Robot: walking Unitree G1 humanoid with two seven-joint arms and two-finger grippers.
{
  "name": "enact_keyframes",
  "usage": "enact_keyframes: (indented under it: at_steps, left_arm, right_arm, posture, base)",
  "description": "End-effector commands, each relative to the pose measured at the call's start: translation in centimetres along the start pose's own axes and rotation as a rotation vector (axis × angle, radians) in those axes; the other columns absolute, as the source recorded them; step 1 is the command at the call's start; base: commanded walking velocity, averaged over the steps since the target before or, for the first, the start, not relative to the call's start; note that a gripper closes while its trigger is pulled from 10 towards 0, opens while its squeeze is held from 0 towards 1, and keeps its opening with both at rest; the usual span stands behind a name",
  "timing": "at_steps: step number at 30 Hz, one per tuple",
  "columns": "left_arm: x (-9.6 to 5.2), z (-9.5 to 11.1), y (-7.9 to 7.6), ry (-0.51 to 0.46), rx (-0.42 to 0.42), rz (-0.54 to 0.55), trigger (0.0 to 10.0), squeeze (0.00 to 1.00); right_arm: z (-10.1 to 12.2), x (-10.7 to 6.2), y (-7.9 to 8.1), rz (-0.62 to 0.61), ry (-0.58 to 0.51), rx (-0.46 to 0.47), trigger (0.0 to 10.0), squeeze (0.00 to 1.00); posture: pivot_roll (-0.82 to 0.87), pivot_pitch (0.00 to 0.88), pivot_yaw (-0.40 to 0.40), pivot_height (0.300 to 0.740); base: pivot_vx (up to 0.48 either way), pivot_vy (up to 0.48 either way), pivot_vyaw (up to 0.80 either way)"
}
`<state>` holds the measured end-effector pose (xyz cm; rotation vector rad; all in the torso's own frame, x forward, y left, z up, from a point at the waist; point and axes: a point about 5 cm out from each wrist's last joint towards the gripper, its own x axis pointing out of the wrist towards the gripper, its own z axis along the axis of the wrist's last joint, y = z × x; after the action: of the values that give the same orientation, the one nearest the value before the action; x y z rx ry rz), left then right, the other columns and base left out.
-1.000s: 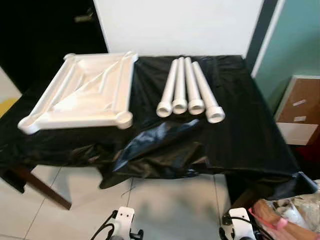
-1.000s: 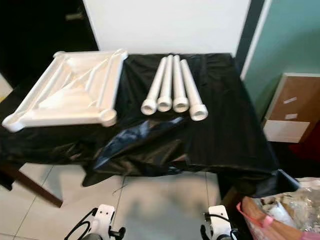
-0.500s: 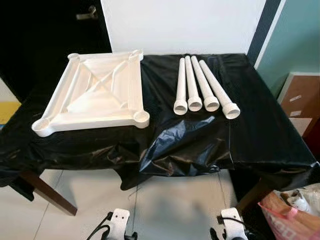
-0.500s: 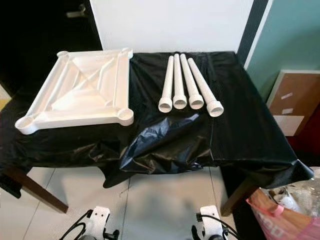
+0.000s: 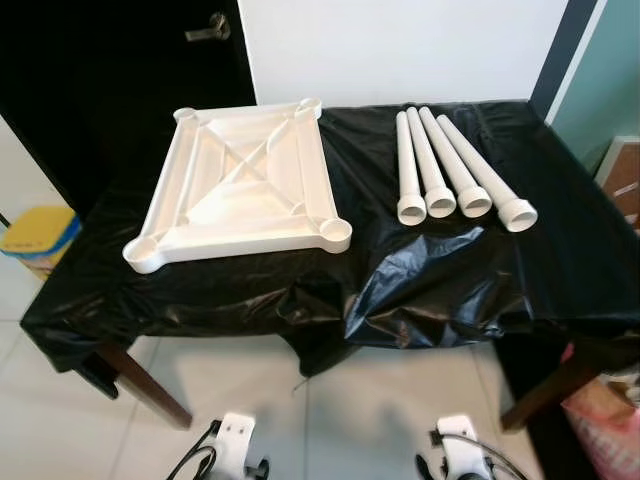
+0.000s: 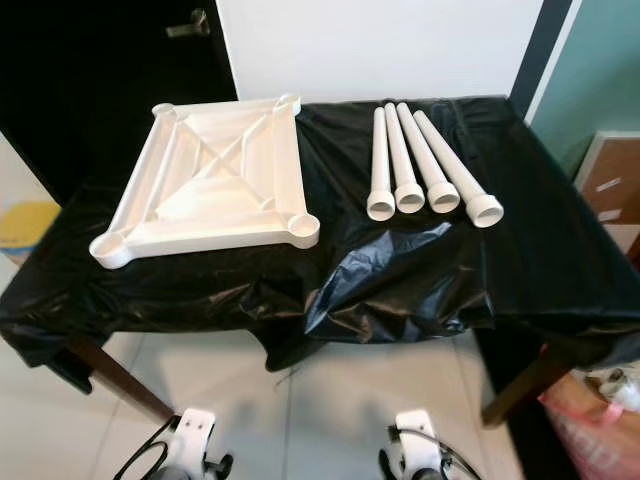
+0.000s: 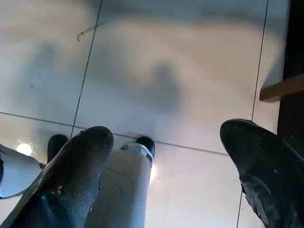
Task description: Building children table
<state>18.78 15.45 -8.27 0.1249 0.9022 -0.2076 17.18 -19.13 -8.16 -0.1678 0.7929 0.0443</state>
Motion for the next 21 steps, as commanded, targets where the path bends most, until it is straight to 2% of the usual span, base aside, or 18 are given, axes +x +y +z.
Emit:
enact_keyframes:
  at_steps: [1,5,8,11,13,19,21]
  left_arm:
    - [-0.2,-0.6,0.1,0.013,0.006,-0.011,10.0,0.00]
    - [-0.2,-0.6,0.0,0.005,0.008,-0.015,10.0,0.00]
    - [-0.1,-0.3,-0.1,-0.008,0.016,-0.022,10.0,0.00]
    - [0.1,0.5,-0.5,-0.031,0.057,-0.044,10.0,0.00]
    - [0.4,2.0,-1.1,-0.069,0.124,-0.080,10.0,0.00]
    - [0.6,3.7,-1.5,-0.129,0.175,-0.121,10.0,0.00]
    - [0.7,5.2,-2.0,-0.177,0.207,-0.162,10.0,0.00]
  right_arm:
    - [-0.3,0.0,0.3,0.008,0.014,0.006,10.0,0.00]
    - [-0.3,-0.1,0.3,0.007,0.015,0.006,10.0,0.00]
    - [-0.4,-0.1,0.3,0.006,0.016,0.006,10.0,0.00]
    - [-0.4,-0.1,0.3,0.004,0.014,0.006,10.0,0.00]
    - [-0.4,-0.2,0.1,-0.002,0.006,0.010,10.0,0.00]
    - [-0.3,-0.2,-0.1,-0.011,-0.012,0.025,10.0,0.00]
    - [0.0,-0.2,-0.4,-0.002,-0.033,0.029,10.0,0.00]
  posture:
    - [-0.17,0.000,0.051,0.740]
    - [-0.17,0.000,0.050,0.740]
    - [-0.17,0.000,0.050,0.740]
    - [-0.17,0.000,0.050,0.740]
    - [-0.17,0.000,0.049,0.740]
    - [-0.18,0.000,0.052,0.740]
    - [-0.17,0.003,0.051,0.740]
  base:
    - [0.000,0.341,0.00]
    - [0.000,0.322,0.00]
    - [0.000,0.000,0.00]
    - [0.000,0.000,0.00]
    - [0.000,0.000,0.00]
    - [0.000,0.000,0.00]
    - [0.000,0.000,0.00]
